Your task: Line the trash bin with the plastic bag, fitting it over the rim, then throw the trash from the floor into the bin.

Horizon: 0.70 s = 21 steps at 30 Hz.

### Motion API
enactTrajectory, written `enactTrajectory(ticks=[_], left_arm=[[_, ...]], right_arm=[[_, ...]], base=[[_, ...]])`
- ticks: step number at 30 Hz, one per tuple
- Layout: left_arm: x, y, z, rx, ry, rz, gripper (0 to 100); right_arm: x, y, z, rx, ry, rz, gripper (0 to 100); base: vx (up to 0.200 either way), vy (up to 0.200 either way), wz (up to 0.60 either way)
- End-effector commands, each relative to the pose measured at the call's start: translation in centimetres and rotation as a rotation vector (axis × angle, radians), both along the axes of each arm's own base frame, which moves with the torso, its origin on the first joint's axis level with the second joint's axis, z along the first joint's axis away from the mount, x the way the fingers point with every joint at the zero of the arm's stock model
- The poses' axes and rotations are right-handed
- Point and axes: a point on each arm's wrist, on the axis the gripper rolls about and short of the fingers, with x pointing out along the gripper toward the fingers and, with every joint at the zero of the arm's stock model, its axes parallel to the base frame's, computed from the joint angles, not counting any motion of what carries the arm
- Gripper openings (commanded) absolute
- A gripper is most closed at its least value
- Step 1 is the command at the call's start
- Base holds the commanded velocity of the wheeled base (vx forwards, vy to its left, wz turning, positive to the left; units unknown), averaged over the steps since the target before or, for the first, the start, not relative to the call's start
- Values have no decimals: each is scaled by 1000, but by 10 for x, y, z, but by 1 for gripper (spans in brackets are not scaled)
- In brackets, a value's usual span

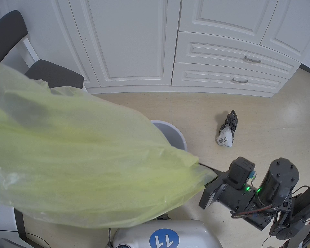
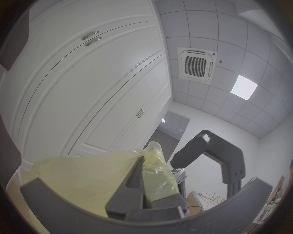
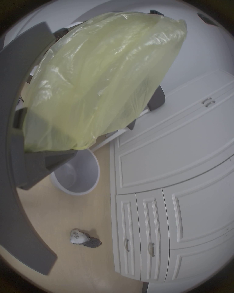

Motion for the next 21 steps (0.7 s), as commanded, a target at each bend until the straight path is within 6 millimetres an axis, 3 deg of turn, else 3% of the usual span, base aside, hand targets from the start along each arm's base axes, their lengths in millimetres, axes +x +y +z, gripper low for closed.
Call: enactTrajectory(ticks=[1, 8, 21], left_arm=[[13, -14, -1, 35, 46, 54, 0], [26, -24, 3, 130, 179, 192, 0], [39, -30, 9, 325, 371, 470, 0]], right_arm=[[10, -6, 12, 39, -33, -50, 0], [20, -33, 43, 83, -137, -159, 0], [19, -39, 68, 120, -213, -307, 0]], base=[[0, 0, 0], [0, 0, 0], [0, 0, 0]])
